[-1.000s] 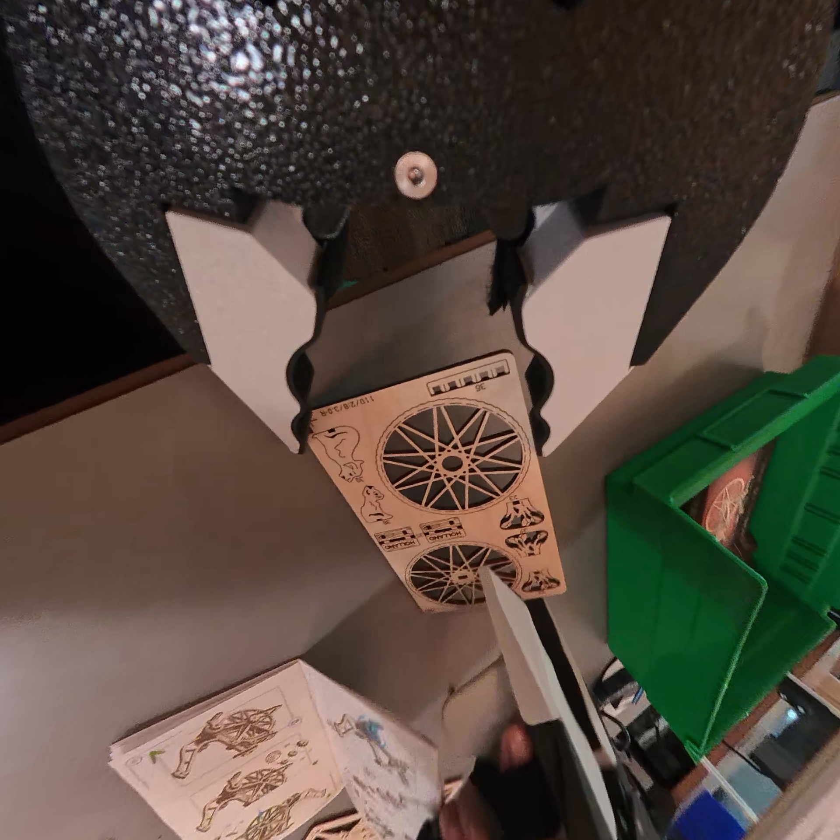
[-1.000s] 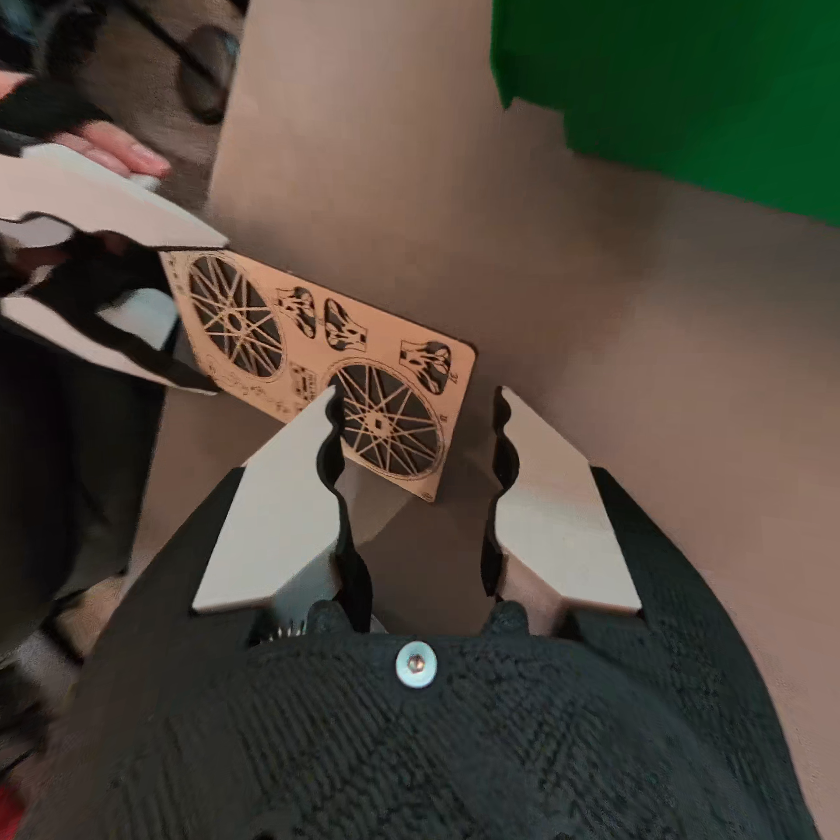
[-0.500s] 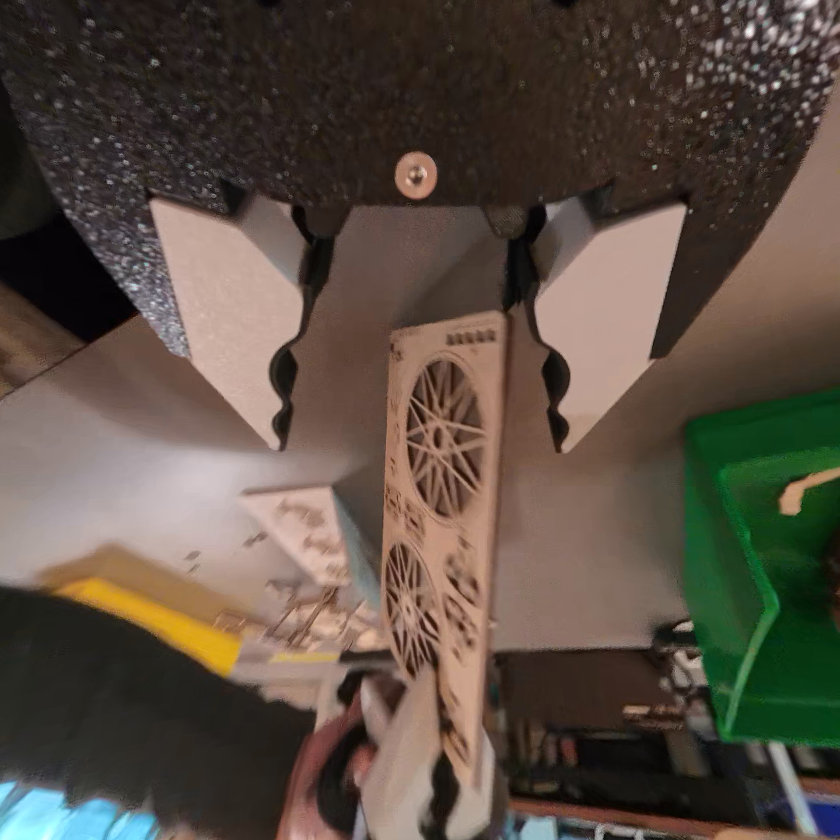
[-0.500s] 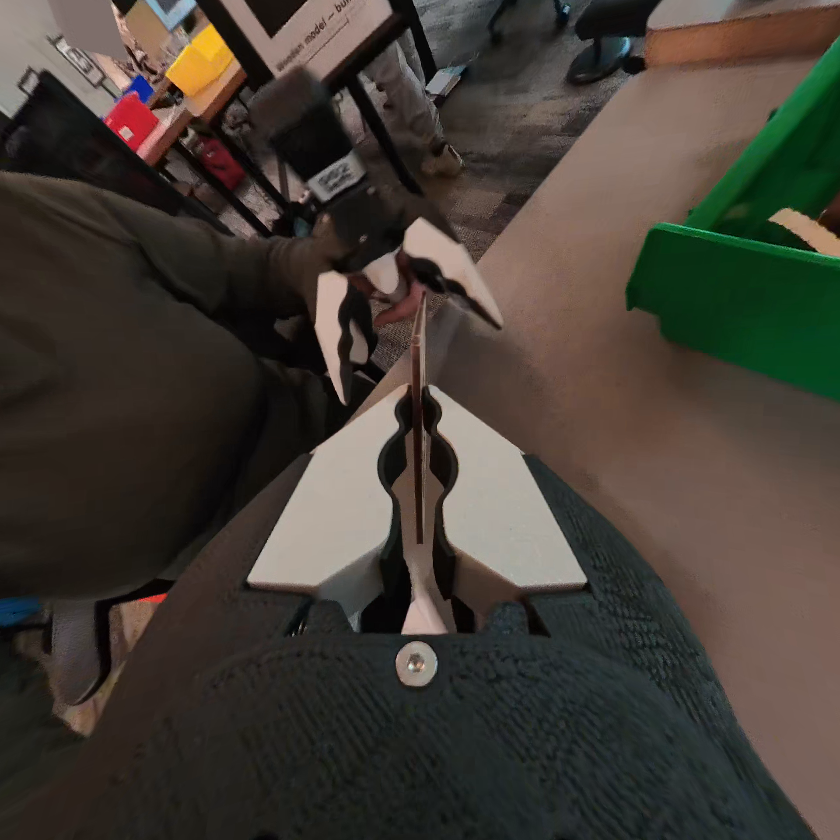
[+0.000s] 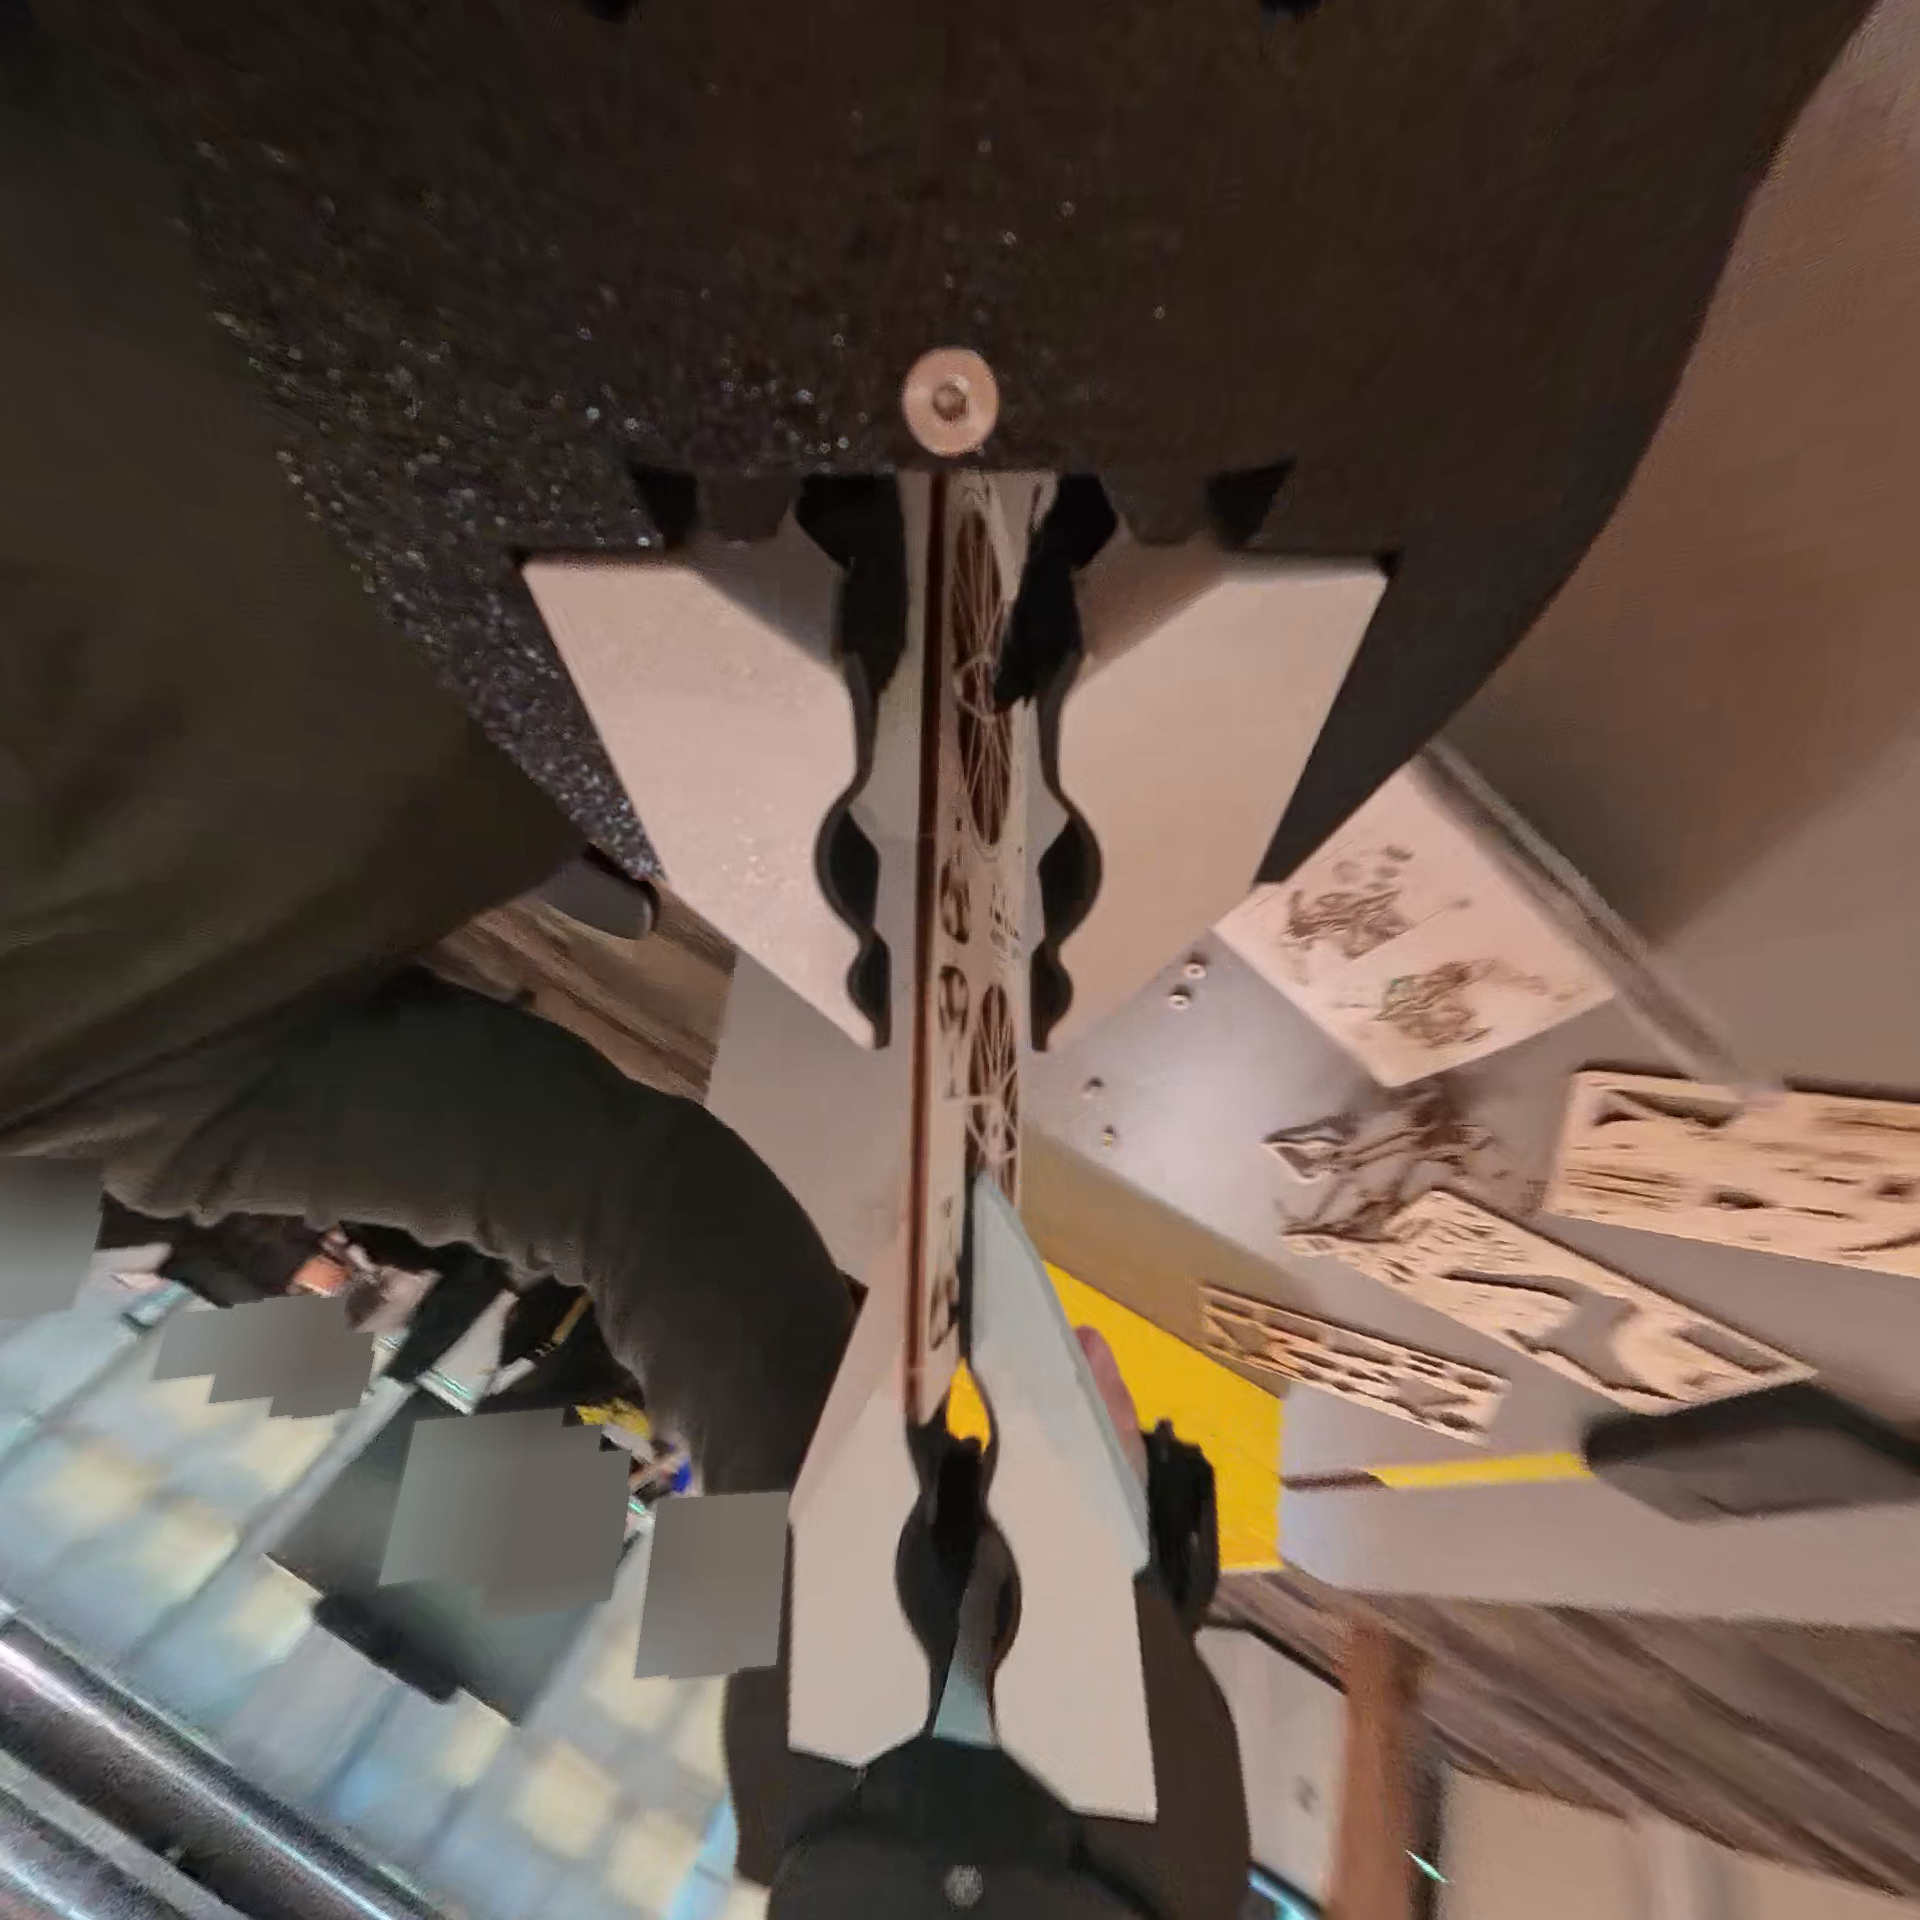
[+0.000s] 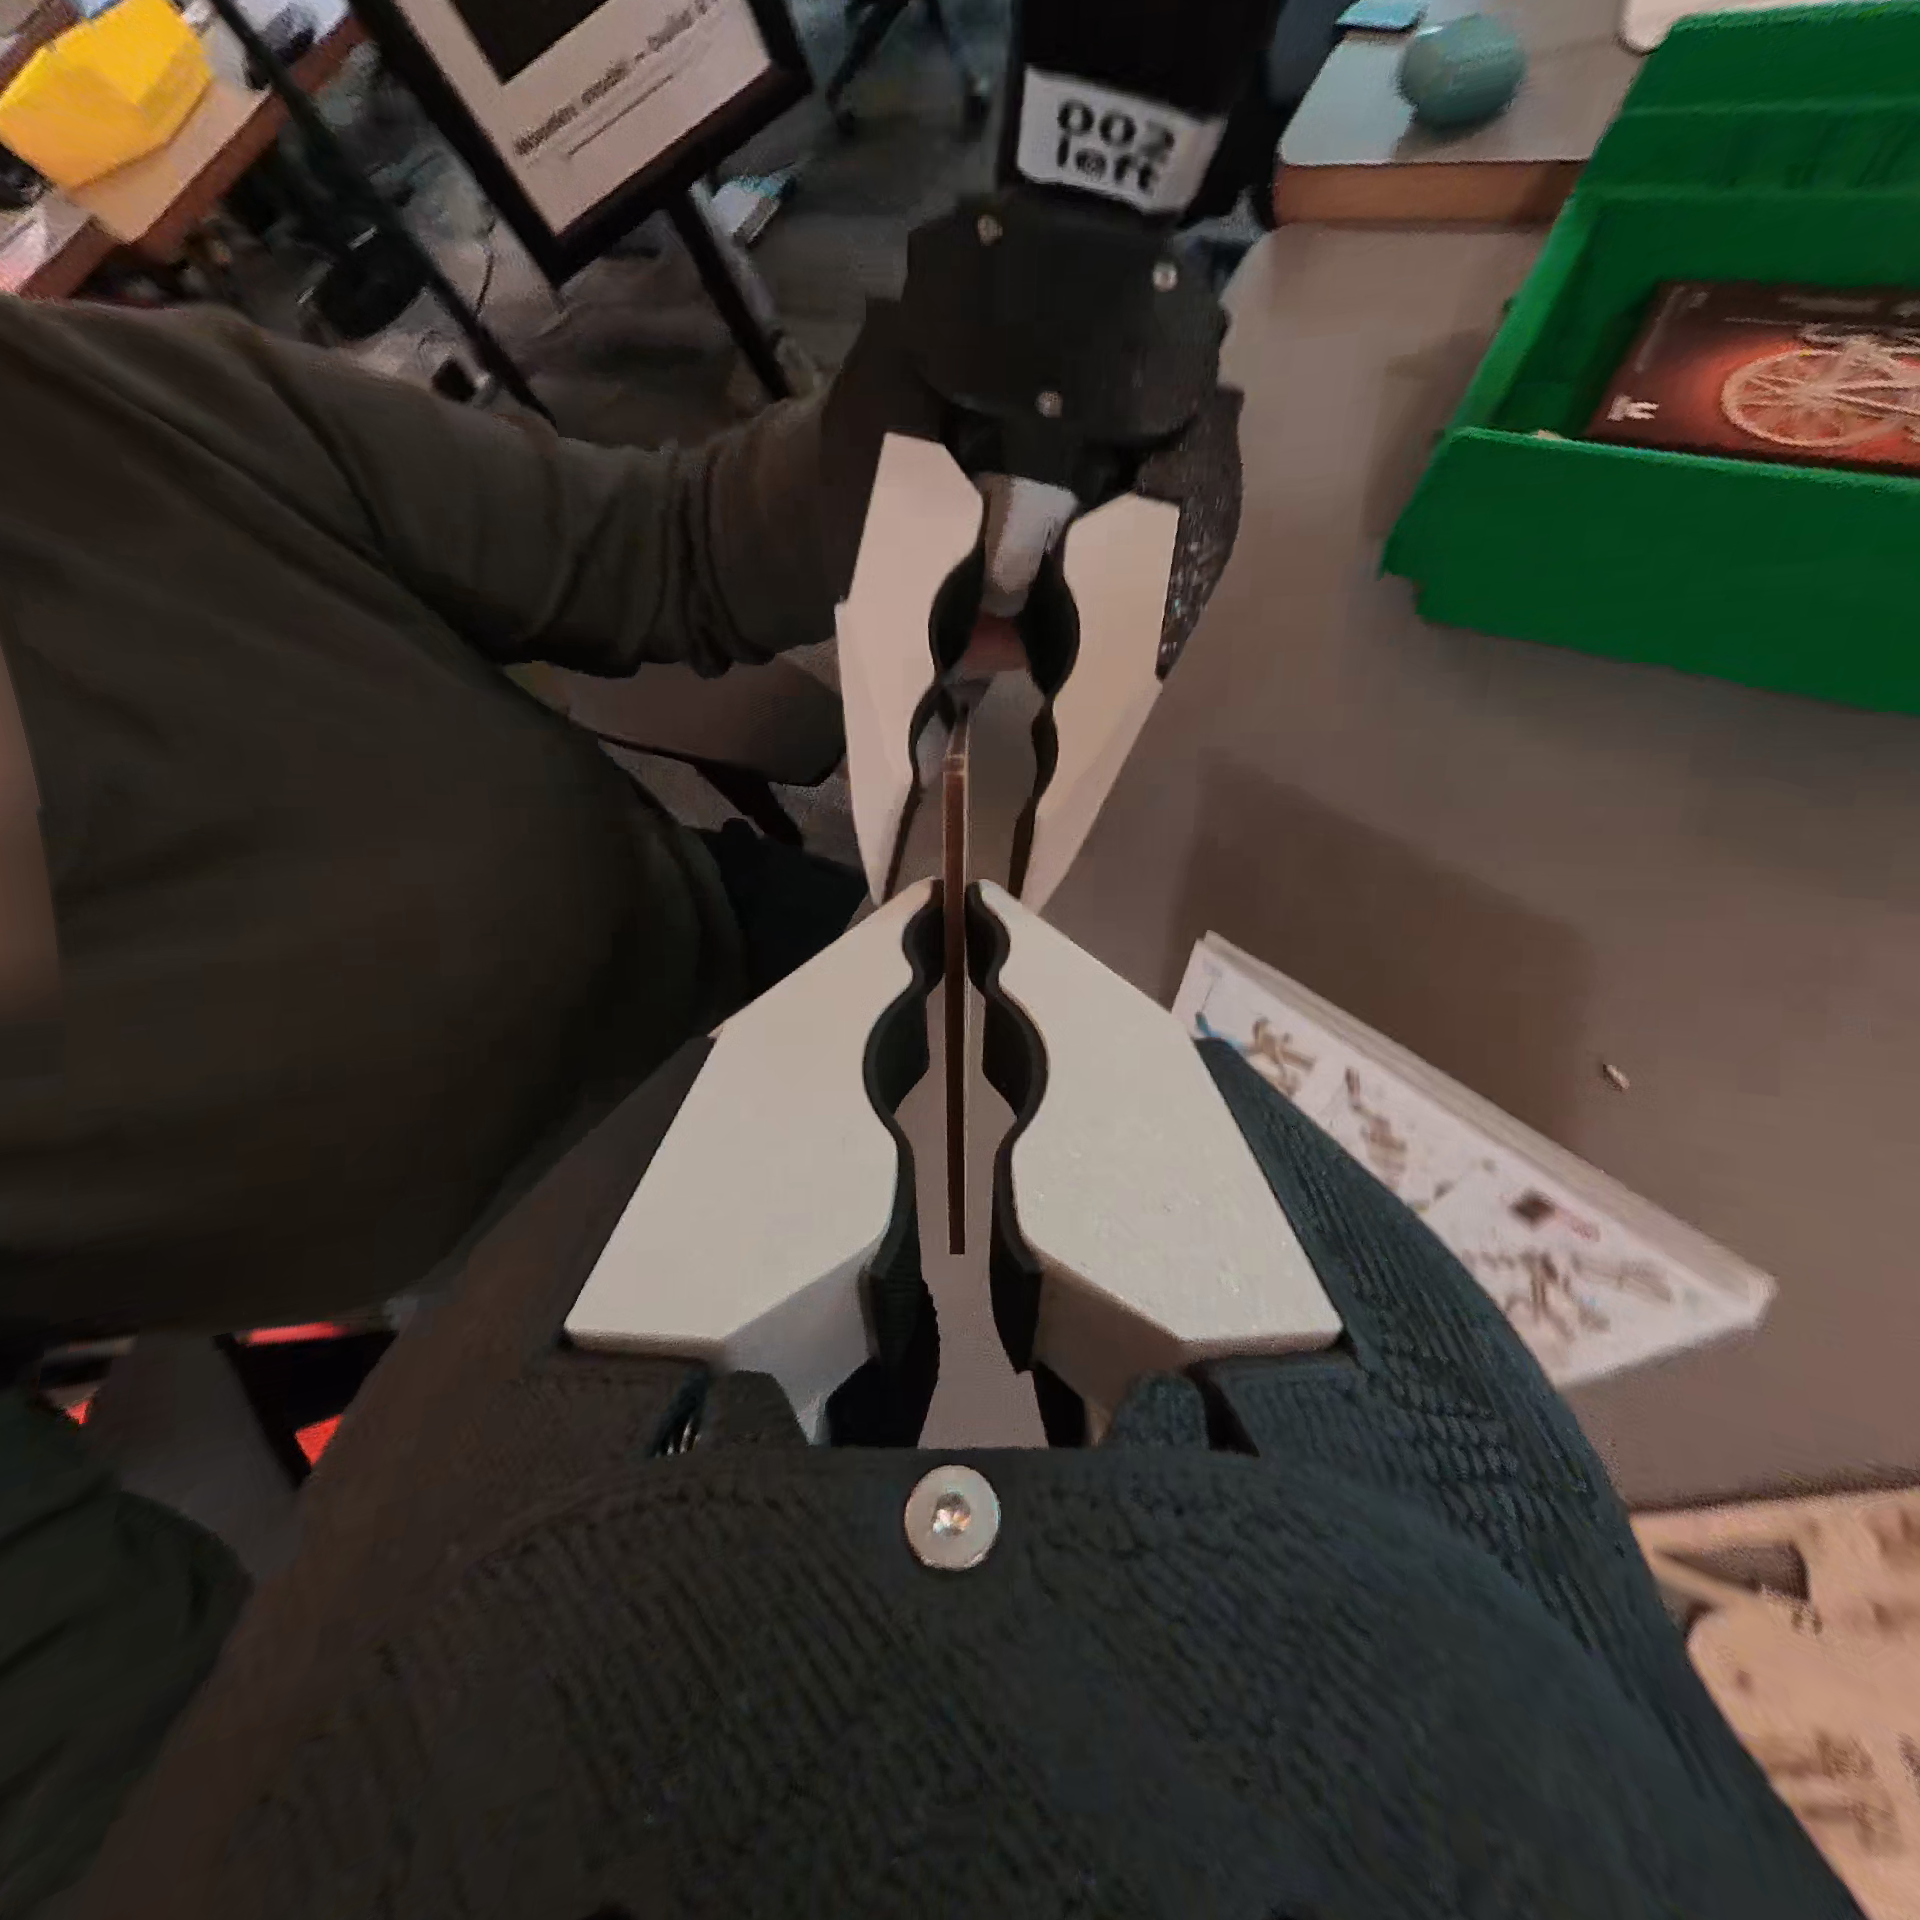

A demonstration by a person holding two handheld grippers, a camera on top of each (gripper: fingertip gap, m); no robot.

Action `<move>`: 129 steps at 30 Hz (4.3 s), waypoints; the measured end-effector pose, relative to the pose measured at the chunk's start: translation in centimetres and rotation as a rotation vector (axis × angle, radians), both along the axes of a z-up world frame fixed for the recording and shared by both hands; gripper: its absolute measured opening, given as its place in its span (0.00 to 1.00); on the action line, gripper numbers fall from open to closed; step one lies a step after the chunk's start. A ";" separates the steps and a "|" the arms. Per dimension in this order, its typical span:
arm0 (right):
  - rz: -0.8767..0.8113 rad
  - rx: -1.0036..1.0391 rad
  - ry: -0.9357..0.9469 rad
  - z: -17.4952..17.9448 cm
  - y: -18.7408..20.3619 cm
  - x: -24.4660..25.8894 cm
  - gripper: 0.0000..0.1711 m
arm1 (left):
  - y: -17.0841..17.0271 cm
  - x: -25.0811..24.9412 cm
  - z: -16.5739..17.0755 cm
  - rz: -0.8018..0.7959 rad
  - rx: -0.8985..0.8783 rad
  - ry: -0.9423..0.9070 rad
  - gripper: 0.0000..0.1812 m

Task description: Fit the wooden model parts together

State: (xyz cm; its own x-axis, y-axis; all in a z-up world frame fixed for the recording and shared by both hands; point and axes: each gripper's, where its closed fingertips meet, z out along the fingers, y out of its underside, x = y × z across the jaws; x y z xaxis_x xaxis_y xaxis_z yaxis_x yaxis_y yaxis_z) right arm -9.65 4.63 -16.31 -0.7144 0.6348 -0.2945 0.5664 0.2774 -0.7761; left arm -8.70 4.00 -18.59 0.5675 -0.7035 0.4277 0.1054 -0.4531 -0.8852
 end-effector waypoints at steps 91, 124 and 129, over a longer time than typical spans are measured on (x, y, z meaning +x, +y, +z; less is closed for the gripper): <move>-0.898 -0.289 0.624 -5.7 10.8 14.1 0.04 | 9.9 13.8 -5.4 0.013 0.232 -0.126 0.00; -0.879 0.193 0.663 -6.0 11.1 16.6 0.13 | 9.2 14.9 -6.6 -0.011 0.310 0.094 0.00; -0.894 0.225 0.674 -5.9 11.2 16.5 0.13 | 9.1 14.9 -6.5 -0.003 0.314 0.115 0.00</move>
State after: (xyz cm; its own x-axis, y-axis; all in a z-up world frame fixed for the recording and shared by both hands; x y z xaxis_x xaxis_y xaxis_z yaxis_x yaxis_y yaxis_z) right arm 6.81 15.81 -22.21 0.0498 0.9855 0.1622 0.1183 0.1554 -0.9807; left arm 6.15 13.11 -25.14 0.5973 -0.7926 0.1225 -0.0046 -0.1561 -0.9877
